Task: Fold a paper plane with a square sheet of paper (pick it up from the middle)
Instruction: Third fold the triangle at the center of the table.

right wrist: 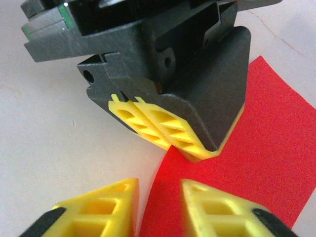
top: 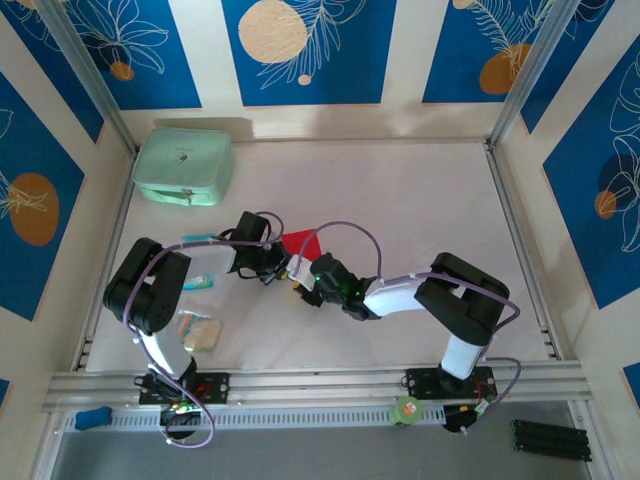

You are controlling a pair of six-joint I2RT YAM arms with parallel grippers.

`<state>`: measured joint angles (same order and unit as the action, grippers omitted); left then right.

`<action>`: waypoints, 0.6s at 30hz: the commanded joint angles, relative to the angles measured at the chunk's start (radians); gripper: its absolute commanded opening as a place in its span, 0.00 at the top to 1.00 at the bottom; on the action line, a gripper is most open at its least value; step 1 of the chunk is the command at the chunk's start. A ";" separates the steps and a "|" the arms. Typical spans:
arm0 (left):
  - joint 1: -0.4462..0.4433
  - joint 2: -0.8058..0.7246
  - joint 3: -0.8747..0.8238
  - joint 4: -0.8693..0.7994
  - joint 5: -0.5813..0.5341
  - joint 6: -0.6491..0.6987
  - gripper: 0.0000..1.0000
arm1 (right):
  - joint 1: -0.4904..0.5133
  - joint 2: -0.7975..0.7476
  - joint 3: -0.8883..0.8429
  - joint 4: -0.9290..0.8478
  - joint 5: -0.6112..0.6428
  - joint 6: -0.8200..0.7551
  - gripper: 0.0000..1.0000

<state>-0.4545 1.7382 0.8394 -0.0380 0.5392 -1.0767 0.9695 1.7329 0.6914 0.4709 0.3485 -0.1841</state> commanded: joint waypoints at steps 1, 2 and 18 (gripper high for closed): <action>0.008 -0.037 0.015 -0.051 -0.028 0.008 0.87 | 0.006 -0.020 -0.011 -0.006 -0.010 -0.001 0.82; 0.011 -0.041 0.020 -0.066 -0.038 0.015 0.84 | 0.005 -0.024 -0.010 -0.013 -0.016 0.003 0.85; 0.068 -0.053 0.066 0.007 0.006 0.148 0.61 | -0.094 -0.081 0.029 -0.205 -0.283 0.258 0.96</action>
<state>-0.3679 1.6516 0.8787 -0.0944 0.4828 -0.9569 0.8909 1.6798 0.6941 0.3061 0.1570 -0.0162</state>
